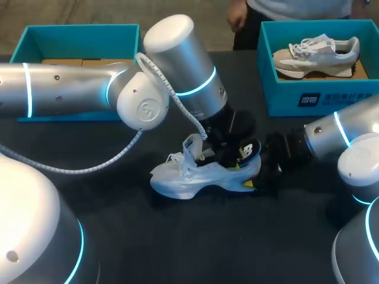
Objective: Take the shoe out of the shoebox, open the shoe tongue, remove and reinsert the insole, then place the shoe into the shoebox
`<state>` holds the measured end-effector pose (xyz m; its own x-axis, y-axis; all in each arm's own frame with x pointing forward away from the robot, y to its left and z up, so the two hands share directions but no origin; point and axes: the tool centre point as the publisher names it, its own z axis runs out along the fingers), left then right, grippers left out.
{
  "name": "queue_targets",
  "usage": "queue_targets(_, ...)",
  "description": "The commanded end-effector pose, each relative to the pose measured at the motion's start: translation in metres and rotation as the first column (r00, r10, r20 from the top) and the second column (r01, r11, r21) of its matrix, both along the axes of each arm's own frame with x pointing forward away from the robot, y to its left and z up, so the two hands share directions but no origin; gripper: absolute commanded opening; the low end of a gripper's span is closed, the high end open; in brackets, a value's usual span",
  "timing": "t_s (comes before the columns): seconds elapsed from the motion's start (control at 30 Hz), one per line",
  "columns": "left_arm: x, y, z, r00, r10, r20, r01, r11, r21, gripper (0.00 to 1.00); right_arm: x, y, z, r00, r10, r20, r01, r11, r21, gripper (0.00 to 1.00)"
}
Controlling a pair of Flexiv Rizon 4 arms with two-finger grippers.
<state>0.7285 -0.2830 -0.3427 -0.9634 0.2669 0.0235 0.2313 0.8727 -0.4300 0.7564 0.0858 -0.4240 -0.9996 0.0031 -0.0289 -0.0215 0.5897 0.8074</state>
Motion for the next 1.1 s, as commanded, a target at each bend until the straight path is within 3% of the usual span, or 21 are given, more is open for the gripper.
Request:
queue_targets(0.03,0.002,-0.005,-0.005,1.0,-0.002,-0.008,0.002,1.0,0.0,0.35,0.001,0.004,-0.005,1.0,0.0,-0.001,0.0,1.0,-0.003,0.0)
queue_targets(0.1,0.0,-0.005,-0.004,1.0,-0.002,-0.008,0.002,1.0,-0.001,0.28,0.001,0.004,-0.005,1.0,0.0,-0.001,0.0,1.0,-0.003,0.0)
queue_targets(0.13,-0.001,-0.005,-0.004,1.0,-0.002,-0.007,0.002,1.0,-0.001,0.2,0.001,0.004,-0.005,1.0,0.0,-0.001,0.0,1.0,-0.003,0.0)
queue_targets(0.4,-0.009,0.003,0.004,1.0,0.006,0.011,-0.006,1.0,-0.014,0.0,0.001,0.004,-0.005,1.0,0.0,-0.001,0.0,1.0,-0.003,0.0)
queue_targets(0.67,-0.017,0.01,0.016,1.0,0.001,0.027,-0.001,1.0,-0.018,0.0,0.001,0.004,-0.005,1.0,0.0,-0.001,0.0,1.0,-0.003,0.0)
queue_targets(1.1,-0.032,0.032,0.064,0.996,-0.002,0.087,0.003,1.0,-0.014,0.0,0.001,0.004,-0.005,1.0,0.0,-0.001,0.0,1.0,-0.003,0.0)
